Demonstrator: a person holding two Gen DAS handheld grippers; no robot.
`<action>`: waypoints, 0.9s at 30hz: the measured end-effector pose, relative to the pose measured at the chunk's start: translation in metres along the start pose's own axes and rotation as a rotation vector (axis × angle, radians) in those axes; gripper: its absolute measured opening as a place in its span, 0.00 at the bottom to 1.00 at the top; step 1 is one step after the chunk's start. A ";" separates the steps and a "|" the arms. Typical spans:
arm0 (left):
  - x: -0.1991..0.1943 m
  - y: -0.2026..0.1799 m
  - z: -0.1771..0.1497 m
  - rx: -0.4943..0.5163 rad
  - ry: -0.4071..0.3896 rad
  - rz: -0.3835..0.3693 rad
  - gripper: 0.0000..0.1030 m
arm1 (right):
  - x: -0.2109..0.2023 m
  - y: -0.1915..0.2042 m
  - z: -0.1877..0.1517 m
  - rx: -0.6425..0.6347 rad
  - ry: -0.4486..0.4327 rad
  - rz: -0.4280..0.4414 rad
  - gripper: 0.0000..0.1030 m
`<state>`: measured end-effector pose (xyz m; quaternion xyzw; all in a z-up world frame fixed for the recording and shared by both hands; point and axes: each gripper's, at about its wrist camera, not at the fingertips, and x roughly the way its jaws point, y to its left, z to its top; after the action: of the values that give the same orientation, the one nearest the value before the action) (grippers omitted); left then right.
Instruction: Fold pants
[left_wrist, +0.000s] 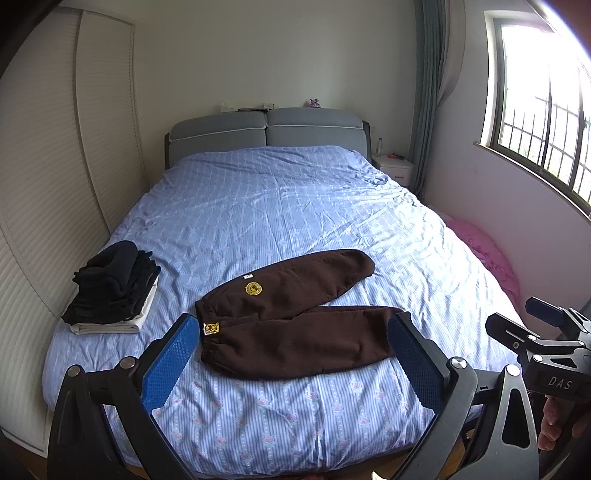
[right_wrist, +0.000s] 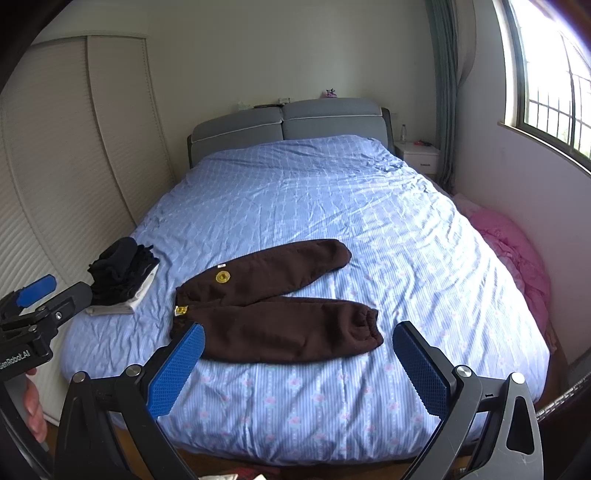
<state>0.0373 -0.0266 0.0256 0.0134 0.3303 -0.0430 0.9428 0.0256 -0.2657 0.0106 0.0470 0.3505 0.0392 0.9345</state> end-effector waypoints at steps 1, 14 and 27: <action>0.007 0.002 0.003 0.002 0.004 -0.003 1.00 | 0.005 0.001 0.002 0.005 0.006 0.002 1.00; 0.131 0.007 0.062 0.017 0.073 -0.016 1.00 | 0.104 -0.004 0.055 0.009 0.038 -0.076 1.00; 0.332 -0.059 0.110 0.040 0.204 0.074 1.00 | 0.312 -0.107 0.136 0.091 0.146 -0.003 0.99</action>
<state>0.3587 -0.1157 -0.0957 0.0488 0.4230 -0.0133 0.9047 0.3539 -0.3466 -0.1031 0.0857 0.4191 0.0252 0.9035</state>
